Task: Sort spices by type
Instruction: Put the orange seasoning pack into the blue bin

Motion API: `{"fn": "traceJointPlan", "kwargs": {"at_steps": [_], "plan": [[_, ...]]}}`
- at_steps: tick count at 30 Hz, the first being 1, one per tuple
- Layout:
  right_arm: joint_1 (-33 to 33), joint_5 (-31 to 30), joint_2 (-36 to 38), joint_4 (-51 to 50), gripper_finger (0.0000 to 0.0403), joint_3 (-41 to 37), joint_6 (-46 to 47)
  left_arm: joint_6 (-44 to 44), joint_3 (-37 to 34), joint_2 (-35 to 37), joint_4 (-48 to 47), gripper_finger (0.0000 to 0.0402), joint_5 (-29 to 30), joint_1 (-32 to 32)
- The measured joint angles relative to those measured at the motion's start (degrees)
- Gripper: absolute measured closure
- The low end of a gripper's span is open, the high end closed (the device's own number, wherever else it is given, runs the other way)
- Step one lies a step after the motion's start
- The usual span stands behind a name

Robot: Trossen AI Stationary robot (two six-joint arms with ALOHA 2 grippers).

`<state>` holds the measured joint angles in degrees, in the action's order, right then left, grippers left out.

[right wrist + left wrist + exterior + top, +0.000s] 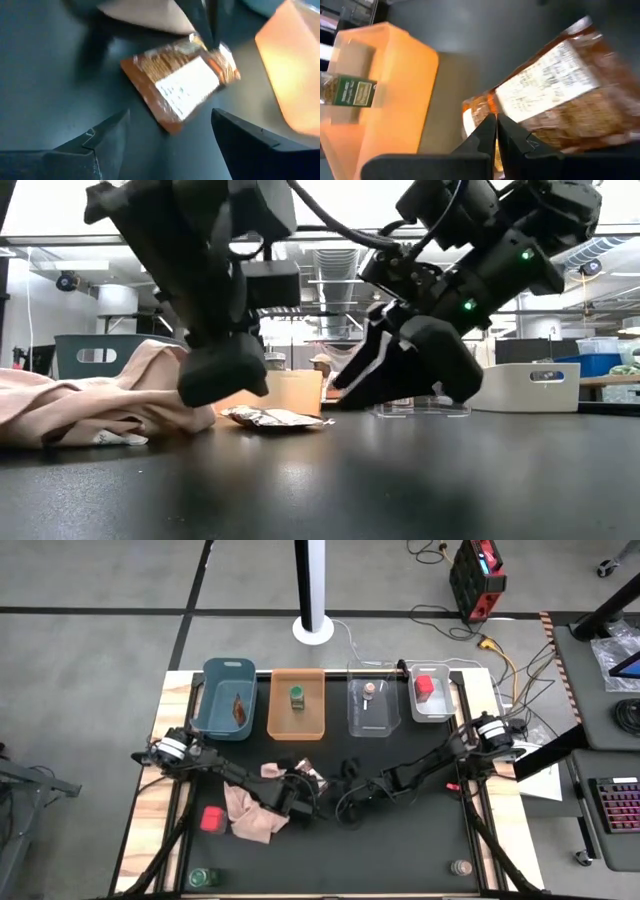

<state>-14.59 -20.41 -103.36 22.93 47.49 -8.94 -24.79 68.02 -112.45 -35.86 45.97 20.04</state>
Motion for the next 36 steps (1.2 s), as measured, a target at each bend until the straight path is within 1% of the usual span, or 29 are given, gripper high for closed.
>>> {"fn": "traceJointPlan", "kwargs": {"at_steps": [5,10,13,16,19,23,26,28,31,33,34,36], "plan": [[0.0,4.0,-2.2,2.6,0.0129,1.1,-2.0,0.4,-2.8,0.0,3.1,0.0402,-0.8,-2.0],[0.3,4.0,-4.0,2.7,0.0136,2.5,-3.9,1.9,-5.4,0.2,9.9,0.0401,-2.0,-2.3],[1.1,4.1,-5.2,2.6,0.0143,3.3,-4.3,1.9,-5.5,0.2,10.4,0.0401,-2.5,-2.3],[2.0,4.4,-6.8,3.1,0.015,4.0,-4.9,2.6,-5.4,0.2,11.0,0.0401,-4.3,-2.4],[2.7,4.6,-8.5,3.4,0.0157,5.0,-5.5,3.8,-5.7,0.3,14.5,0.0401,-6.6,-2.4],[3.2,4.7,-9.9,3.3,0.0174,6.3,-6.5,4.8,-5.9,0.2,16.8,0.0401,-7.3,-2.3],[3.6,5.0,-9.9,2.8,0.0203,6.7,-7.3,4.8,-5.9,0.2,16.9,0.0401,-7.5,-2.3],[3.9,5.3,-9.6,1.5,0.0236,6.9,-7.5,4.8,-5.9,0.2,17.0,0.0401,-7.6,-2.3],[4.4,5.8,-9.5,0.4,0.0302,7.0,-7.6,4.8,-5.8,0.2,17.2,0.0401,-7.6,-2.3],[4.6,6.5,-9.5,0.2,0.0355,6.9,-8.1,4.8,-5.3,0.1,16.8,0.0401,-6.7,-2.3],[4.6,6.9,-9.5,0.2,0.0374,6.9,-8.6,4.8,-4.9,0.1,16.2,0.0401,-6.1,-2.1],[4.6,6.9,-9.2,-0.1,0.0384,6.9,-9.0,5.0,-3.5,0.1,14.1,0.0401,-5.8,-2.0]]}}
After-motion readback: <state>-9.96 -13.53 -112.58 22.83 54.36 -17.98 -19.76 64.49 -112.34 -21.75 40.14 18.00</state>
